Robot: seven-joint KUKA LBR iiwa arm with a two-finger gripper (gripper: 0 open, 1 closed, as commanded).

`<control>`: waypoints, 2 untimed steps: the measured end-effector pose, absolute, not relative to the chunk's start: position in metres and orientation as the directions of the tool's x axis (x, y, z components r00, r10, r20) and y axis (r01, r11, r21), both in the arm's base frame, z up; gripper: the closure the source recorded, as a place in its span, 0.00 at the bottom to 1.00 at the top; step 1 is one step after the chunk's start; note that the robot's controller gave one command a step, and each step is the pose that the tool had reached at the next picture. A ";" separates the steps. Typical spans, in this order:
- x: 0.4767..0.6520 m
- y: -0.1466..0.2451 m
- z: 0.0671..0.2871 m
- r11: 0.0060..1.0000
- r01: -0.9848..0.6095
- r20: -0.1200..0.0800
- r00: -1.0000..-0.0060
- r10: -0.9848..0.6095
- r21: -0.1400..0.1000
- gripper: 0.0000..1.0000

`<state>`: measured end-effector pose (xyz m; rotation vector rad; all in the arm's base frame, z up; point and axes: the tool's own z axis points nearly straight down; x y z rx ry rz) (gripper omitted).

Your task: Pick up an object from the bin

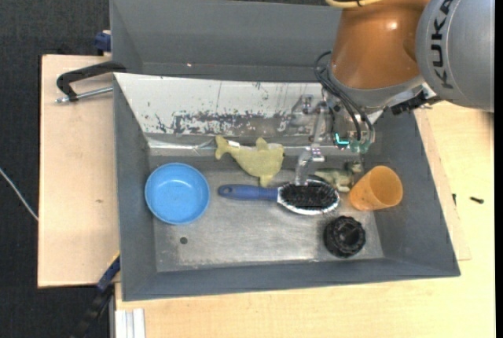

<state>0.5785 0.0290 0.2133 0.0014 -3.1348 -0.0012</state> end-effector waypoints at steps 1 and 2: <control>0.550 -0.026 0.069 0.996 -0.090 -0.005 -0.996 -0.090 0.001 0.00; 0.551 -0.012 0.102 1.000 0.000 -0.008 -1.000 0.000 0.002 0.00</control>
Offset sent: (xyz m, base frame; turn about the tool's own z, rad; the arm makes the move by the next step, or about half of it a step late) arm -0.0303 -0.0545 -0.1433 -0.0923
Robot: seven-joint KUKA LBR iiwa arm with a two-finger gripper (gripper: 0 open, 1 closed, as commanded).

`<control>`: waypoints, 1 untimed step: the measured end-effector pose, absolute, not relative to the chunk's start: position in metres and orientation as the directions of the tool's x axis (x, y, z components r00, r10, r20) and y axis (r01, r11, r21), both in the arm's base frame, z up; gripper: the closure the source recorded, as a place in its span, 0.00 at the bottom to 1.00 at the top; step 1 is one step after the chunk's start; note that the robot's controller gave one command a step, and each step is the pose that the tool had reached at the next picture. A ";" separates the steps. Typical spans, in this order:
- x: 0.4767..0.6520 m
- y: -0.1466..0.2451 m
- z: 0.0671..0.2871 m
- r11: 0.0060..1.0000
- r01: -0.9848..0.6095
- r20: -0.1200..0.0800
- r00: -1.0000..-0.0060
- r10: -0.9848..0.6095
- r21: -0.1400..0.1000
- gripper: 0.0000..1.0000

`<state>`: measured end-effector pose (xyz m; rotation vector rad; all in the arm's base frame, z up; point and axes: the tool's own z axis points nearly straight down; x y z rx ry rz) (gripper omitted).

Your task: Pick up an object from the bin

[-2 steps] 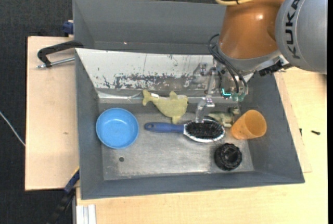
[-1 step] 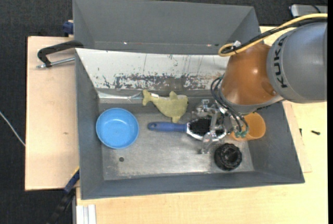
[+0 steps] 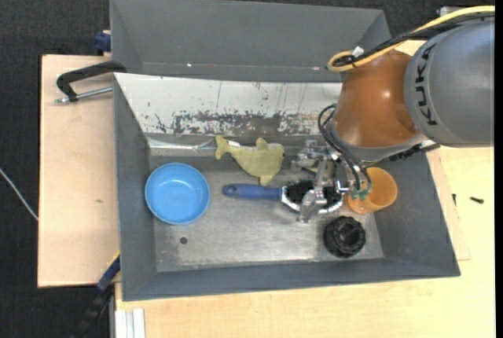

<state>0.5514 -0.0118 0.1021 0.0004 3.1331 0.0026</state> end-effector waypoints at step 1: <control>0.551 -0.033 0.124 0.990 0.139 -0.008 -0.990 0.139 0.001 0.00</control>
Offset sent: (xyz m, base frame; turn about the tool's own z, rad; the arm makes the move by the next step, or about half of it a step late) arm -0.0027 -0.0212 0.0207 0.1397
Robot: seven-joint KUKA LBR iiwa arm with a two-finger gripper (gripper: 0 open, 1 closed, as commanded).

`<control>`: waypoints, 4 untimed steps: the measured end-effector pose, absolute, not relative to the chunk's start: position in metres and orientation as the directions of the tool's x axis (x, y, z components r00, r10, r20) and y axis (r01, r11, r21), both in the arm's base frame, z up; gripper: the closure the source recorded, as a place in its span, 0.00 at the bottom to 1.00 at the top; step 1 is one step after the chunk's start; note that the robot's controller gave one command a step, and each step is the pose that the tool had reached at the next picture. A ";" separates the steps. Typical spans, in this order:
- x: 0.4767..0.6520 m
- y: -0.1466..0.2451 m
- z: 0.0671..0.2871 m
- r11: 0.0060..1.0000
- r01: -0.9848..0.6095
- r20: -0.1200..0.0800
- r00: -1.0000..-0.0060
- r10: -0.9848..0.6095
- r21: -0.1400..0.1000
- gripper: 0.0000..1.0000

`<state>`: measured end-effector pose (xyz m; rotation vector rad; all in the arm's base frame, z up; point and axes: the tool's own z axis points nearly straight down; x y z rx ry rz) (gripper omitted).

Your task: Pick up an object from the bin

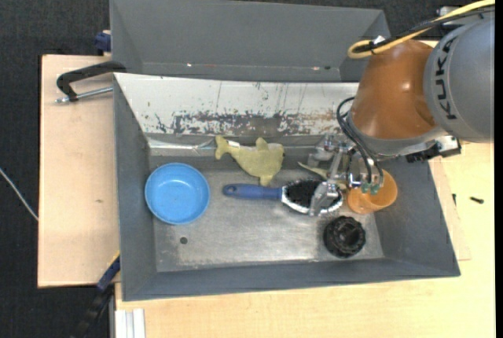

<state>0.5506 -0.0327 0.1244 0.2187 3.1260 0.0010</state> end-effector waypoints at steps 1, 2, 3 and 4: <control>0.550 -0.020 0.071 0.970 0.244 -0.001 -0.970 0.244 0.003 0.00; 0.551 -0.019 0.072 0.970 0.243 -0.002 -0.970 0.243 0.002 0.00; 0.553 -0.019 0.074 0.970 0.243 -0.008 -0.970 0.243 0.003 1.00; 0.555 -0.019 0.128 0.970 0.242 -0.009 -0.970 0.242 0.003 1.00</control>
Offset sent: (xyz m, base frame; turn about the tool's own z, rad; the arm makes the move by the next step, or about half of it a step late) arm -0.0024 0.0106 -0.0544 0.1076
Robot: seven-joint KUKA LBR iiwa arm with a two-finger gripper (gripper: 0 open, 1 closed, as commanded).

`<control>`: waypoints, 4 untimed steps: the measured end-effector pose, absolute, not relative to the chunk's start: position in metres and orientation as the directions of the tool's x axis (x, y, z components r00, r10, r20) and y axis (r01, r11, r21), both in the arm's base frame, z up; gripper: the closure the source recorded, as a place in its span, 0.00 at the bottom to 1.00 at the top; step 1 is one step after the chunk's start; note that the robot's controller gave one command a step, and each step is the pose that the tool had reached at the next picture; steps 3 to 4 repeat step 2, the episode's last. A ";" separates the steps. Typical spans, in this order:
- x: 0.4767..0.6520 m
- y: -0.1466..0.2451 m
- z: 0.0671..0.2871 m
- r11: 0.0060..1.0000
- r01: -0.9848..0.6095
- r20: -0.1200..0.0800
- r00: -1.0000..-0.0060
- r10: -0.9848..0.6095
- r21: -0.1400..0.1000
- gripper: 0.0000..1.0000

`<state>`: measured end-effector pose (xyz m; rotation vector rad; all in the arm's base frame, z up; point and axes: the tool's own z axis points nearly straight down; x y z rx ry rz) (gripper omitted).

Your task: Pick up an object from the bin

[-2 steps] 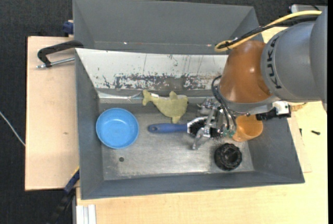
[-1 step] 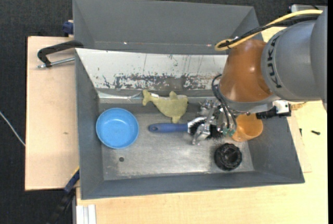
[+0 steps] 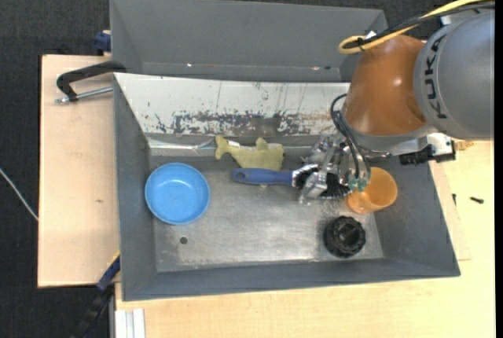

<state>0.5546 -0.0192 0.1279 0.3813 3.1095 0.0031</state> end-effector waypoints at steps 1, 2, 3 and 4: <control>0.556 -0.018 0.170 0.971 0.240 -0.008 -0.971 0.240 0.003 1.00; 0.558 -0.018 0.180 0.971 0.239 -0.006 -0.971 0.239 0.003 1.00; 0.558 -0.018 0.180 0.971 0.239 -0.006 -0.971 0.239 0.003 1.00; 0.558 -0.018 0.180 0.971 0.239 -0.006 -0.971 0.239 0.003 1.00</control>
Offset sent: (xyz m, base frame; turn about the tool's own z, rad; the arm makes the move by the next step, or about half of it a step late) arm 0.0000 0.0001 0.0393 0.0000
